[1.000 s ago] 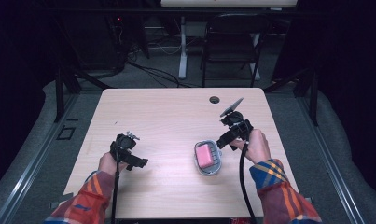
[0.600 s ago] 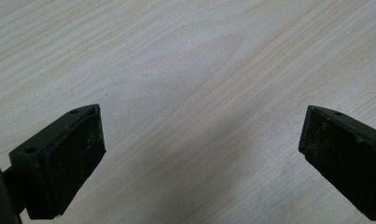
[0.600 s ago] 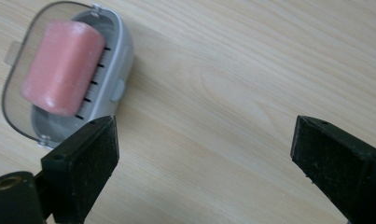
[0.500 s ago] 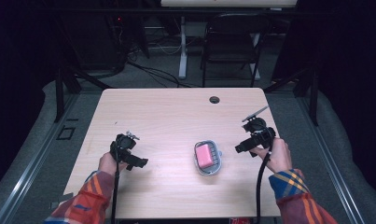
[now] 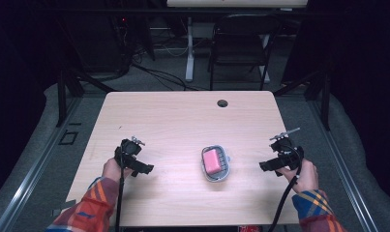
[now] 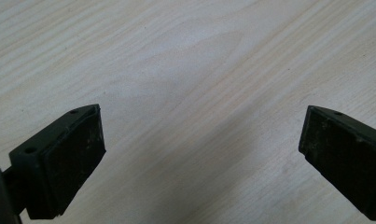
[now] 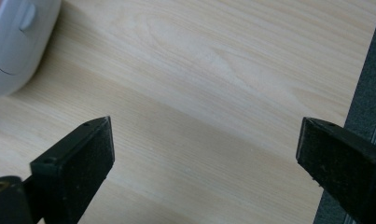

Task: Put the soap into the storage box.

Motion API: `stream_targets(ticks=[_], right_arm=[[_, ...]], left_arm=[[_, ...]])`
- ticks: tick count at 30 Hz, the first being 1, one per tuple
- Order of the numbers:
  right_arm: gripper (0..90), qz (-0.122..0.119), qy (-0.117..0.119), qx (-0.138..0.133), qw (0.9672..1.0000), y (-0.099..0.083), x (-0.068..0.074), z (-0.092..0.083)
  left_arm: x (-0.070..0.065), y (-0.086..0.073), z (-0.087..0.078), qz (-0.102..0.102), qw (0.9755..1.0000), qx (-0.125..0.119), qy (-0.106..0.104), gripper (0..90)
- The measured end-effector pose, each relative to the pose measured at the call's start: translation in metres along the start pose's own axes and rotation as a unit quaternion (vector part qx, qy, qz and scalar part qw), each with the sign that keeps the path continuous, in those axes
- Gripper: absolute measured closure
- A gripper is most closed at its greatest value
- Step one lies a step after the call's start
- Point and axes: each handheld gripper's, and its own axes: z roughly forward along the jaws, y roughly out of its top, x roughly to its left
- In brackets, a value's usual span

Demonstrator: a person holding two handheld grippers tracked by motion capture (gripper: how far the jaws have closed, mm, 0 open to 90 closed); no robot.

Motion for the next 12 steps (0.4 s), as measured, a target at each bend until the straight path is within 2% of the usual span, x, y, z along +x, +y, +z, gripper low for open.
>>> stream_targets(ticks=[3,6,9,12], right_arm=[[5.4,-0.020,-0.021,-0.010,0.9995,-0.010,0.002,0.005],[9.3,-0.036,-0.028,-0.004,0.9990,-0.014,0.006,0.012],[14.1,-0.057,-0.028,-0.004,0.9980,-0.015,0.010,0.013],[13.9,-0.069,-0.026,0.003,0.9972,-0.015,0.011,0.015]], left_arm=[[0.000,0.000,0.000,-0.001,1.0000,0.001,-0.002,0.2],[0.000,0.000,0.001,0.000,1.0000,0.000,-0.002,0.2],[0.000,0.000,0.000,0.001,1.0000,0.000,-0.003,0.2],[0.000,0.000,0.000,0.002,1.0000,-0.003,-0.003,0.2]])
